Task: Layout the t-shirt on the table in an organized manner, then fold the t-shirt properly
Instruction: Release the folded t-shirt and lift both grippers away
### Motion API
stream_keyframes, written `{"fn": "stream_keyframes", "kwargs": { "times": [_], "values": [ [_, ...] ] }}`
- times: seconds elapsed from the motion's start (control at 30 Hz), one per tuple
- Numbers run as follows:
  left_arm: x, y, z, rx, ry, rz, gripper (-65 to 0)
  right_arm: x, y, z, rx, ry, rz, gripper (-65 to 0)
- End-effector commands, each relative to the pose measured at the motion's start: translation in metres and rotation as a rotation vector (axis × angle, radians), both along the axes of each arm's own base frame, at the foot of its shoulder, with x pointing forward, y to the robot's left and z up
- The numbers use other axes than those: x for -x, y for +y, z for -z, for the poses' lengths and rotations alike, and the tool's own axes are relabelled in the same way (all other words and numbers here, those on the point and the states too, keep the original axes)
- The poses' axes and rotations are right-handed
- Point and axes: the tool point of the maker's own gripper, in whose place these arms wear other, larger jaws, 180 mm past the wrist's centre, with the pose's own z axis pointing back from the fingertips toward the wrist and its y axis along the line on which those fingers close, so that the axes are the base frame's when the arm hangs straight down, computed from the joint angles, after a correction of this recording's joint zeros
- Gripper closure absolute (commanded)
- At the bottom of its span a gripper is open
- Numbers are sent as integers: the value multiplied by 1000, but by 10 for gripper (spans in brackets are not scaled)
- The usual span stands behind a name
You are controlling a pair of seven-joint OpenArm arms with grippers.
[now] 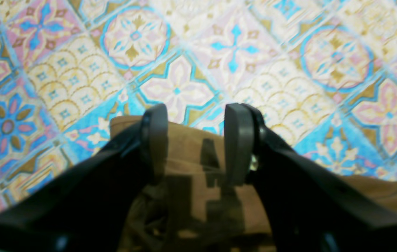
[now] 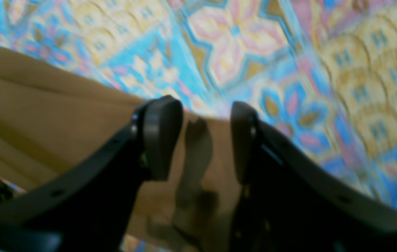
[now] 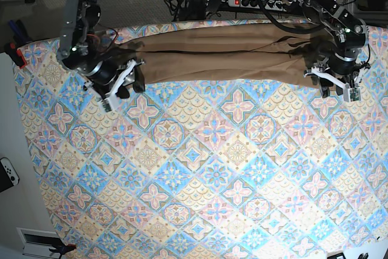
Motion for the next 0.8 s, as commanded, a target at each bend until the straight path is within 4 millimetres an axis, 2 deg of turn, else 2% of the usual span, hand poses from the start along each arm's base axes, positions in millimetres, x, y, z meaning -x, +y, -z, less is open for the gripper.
{"fn": "stream_keyframes", "kwargs": {
  "times": [0.0, 0.07, 0.17, 0.23, 0.3, 0.47, 0.77],
  "values": [
    [-7, 2, -13, -22, -46, 2, -257, -9, -25, -13, 33, -49, 59, -294],
    [-7, 3, -13, -23, -45, 1, -258, -12, -56, -21, 49, -75, 151, -293],
    [-6, 2, -11, -21, -41, 1, -258, -13, -78, -34, -42, -128, 278, -293],
    [-6, 2, -11, -21, -41, 1, -258, -15, -98, -53, -121, -211, 368, -293],
    [-6, 2, -11, -21, -41, 1, -257, -14, -97, -65, -192, -266, 360, -293],
    [-6, 2, -12, -22, -42, 2, -257, 12, -77, -48, -283, -222, 324, -293],
    [-6, 3, -12, -25, -42, 3, -257, 34, -77, 5, -317, -67, 393, -293]
  ]
}}
